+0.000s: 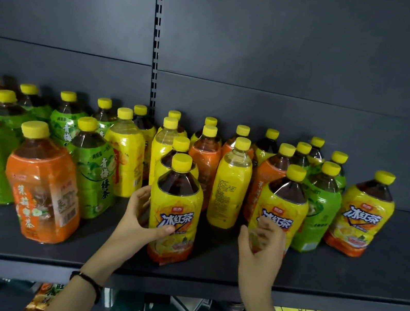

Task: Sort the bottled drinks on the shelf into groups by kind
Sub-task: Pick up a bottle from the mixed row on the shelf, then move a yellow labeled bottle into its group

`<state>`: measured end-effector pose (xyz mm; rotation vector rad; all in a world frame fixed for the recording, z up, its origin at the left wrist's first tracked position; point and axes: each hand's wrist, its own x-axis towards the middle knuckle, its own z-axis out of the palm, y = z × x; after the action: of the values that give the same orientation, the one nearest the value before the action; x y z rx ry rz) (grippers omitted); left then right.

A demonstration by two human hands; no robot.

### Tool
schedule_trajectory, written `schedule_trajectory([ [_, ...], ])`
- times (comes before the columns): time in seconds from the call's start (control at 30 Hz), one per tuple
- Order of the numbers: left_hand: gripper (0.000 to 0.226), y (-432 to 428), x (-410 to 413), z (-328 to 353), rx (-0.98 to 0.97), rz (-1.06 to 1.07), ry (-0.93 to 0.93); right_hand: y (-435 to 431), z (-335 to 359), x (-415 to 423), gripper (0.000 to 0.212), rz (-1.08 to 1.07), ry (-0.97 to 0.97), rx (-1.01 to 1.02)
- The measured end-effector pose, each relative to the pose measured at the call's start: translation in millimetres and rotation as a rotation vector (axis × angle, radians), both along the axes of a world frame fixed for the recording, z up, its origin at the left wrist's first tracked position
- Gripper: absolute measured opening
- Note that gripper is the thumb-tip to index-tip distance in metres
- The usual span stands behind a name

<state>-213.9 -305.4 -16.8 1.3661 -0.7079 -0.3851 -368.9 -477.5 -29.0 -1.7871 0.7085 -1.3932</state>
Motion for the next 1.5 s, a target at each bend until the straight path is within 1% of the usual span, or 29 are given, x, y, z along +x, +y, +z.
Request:
schedule_trajectory([
  [0.07,0.097,0,-1,2,0.006,0.007,-0.012,-4,-2,-3,0.05,-0.124,0.012,-0.039],
  [0.13,0.09,-1,-2,1,0.021,0.02,-0.019,-11,-3,-4,0.069,-0.263,0.066,-0.076],
  [0.2,0.09,-2,-4,-2,0.028,0.044,-0.004,-24,-2,-7,0.085,-0.35,0.1,-0.068],
  [0.23,0.094,-2,-5,-4,0.024,0.054,0.0,-32,0,-10,0.09,-0.34,0.106,-0.044],
  [0.3,0.093,-3,-10,-5,0.021,0.068,0.008,-48,2,-17,0.097,-0.22,0.104,0.014],
  [0.33,0.086,-5,-12,-5,0.018,0.08,0.009,-54,2,-20,0.098,-0.16,0.105,0.026],
  [0.4,0.071,-7,-15,-4,0.012,0.101,0.009,-63,3,-24,0.098,-0.107,0.115,0.029],
  [0.5,0.066,-7,-14,-4,0.035,0.123,-0.016,-72,8,-22,0.097,-0.056,0.127,0.059],
  [0.57,0.064,-7,-16,-4,0.047,0.137,-0.028,-67,14,-18,0.094,-0.098,0.153,0.058],
  [0.6,0.06,-7,-17,-3,0.051,0.146,-0.035,-59,17,-16,0.091,-0.169,0.164,0.021],
  [0.63,0.058,-8,-18,-3,0.057,0.155,-0.041,-48,20,-15,0.085,-0.235,0.151,-0.054],
  [0.67,0.059,-8,-19,-2,0.062,0.158,-0.043,-36,23,-13,0.076,-0.25,0.114,-0.155],
  [0.7,0.061,-8,-20,-2,0.065,0.158,-0.043,-25,26,-10,0.067,-0.2,0.079,-0.254],
  [0.73,0.065,-7,-20,-1,0.069,0.161,-0.043,-15,29,-6,0.061,-0.085,0.061,-0.318],
  [0.77,0.064,-6,-19,-1,0.073,0.164,-0.039,-8,34,1,0.061,0.049,0.071,-0.323],
  [0.8,0.064,-6,-18,-1,0.078,0.168,-0.036,-4,40,9,0.067,0.163,0.098,-0.279],
  [0.83,0.062,-6,-18,-2,0.081,0.168,-0.034,-3,45,20,0.077,0.22,0.122,-0.221],
  [0.9,0.063,-5,-17,-4,0.085,0.172,-0.037,-4,52,45,0.096,0.221,0.15,-0.117],
  [1.0,0.072,-5,-18,-4,0.081,0.172,-0.026,-15,60,77,0.109,0.22,0.137,0.039],
  [1.07,0.075,-4,-16,-5,0.074,0.168,-0.017,-28,63,90,0.108,0.212,0.108,0.169],
  [1.1,0.075,-4,-15,-5,0.07,0.165,-0.016,-32,62,94,0.106,0.204,0.109,0.19],
  [1.23,0.073,-4,-13,-4,0.072,0.151,-0.031,-31,56,88,0.096,0.18,0.116,0.155],
  [1.37,0.068,-4,-11,-1,0.078,0.161,-0.045,-18,50,71,0.093,0.239,0.09,0.111],
  [1.5,0.052,-7,-14,-2,0.071,0.185,-0.062,-2,54,48,0.094,0.33,0.123,0.12],
])
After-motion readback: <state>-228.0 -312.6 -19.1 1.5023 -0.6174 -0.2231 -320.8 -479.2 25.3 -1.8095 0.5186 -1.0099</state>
